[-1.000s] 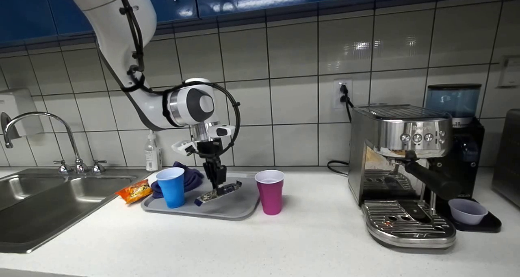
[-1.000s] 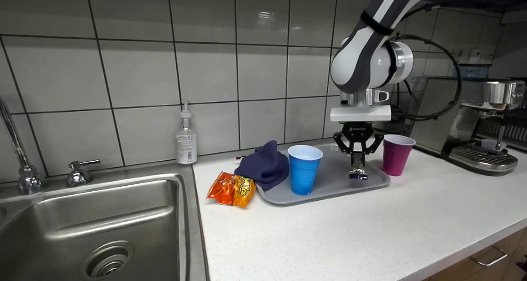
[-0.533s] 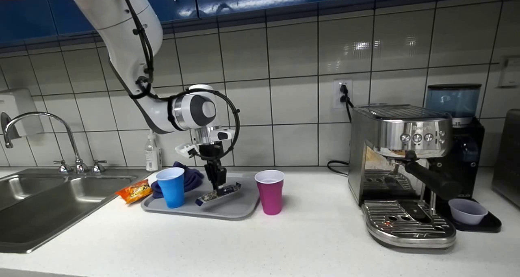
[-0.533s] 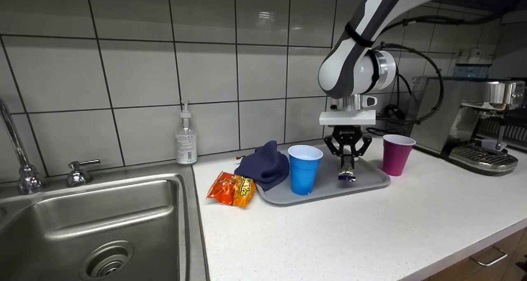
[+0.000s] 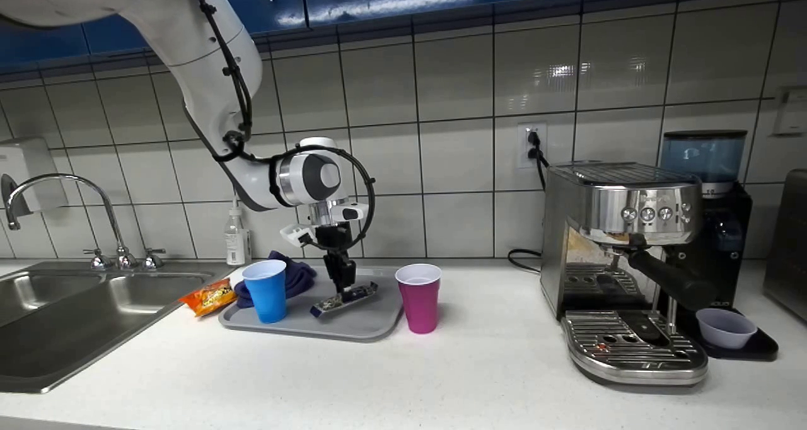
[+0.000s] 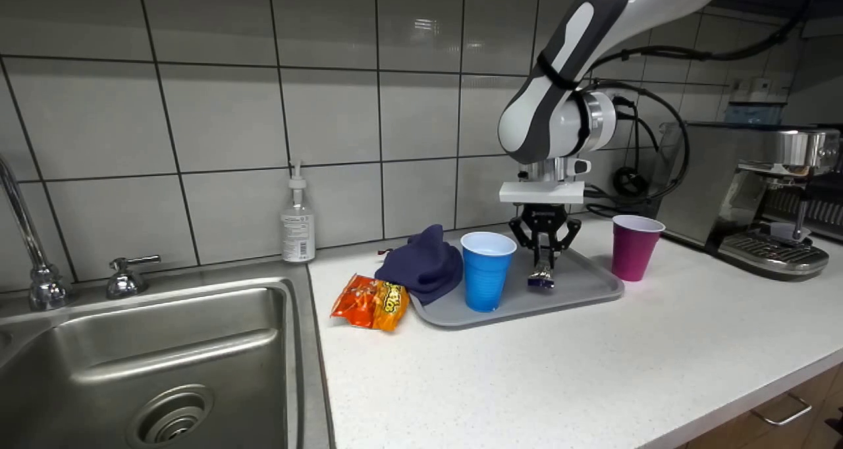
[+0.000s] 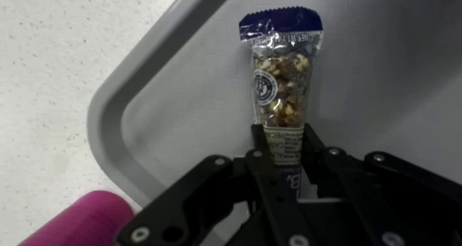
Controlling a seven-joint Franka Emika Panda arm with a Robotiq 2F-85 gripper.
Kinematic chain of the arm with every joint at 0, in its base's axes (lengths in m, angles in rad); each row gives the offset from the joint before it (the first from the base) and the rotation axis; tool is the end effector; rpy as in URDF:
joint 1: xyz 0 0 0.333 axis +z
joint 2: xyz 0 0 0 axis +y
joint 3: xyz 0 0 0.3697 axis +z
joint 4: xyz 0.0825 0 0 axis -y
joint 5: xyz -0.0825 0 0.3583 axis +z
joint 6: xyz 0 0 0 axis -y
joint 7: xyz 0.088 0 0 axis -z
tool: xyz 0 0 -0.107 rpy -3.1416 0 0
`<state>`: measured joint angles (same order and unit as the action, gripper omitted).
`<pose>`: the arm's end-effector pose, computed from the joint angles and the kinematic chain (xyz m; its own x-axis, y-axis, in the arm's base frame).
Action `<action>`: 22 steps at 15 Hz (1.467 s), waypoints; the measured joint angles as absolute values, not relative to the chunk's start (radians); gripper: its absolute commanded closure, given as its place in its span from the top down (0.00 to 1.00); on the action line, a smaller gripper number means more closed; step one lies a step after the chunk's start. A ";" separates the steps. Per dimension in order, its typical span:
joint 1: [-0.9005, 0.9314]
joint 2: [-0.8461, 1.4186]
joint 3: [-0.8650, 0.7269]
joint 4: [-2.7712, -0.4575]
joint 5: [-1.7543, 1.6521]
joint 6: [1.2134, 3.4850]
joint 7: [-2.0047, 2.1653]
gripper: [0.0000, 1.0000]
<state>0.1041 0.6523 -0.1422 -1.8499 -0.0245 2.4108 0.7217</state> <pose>0.6483 -0.0152 0.2274 0.7547 -0.6561 0.0006 -0.6503 -0.7479 0.1336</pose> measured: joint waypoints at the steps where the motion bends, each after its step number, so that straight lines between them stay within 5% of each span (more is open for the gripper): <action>1: 0.104 0.661 -0.142 -1.841 -0.024 2.411 0.726 0.07; 9: 0.104 0.704 -0.148 -1.794 -0.024 2.410 0.745 0.07; 10: 0.104 0.708 -0.148 -1.791 -0.024 2.410 0.746 0.43; 16: 0.104 0.708 -0.160 -1.783 -0.024 2.407 0.749 0.89; 18: 0.104 0.696 -0.168 -1.783 -0.024 2.407 0.748 1.00; 22: 0.102 0.644 -0.180 -1.810 -0.026 2.407 0.735 1.00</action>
<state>0.1019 0.6441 -0.1805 -1.8104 -0.0260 2.4069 0.7347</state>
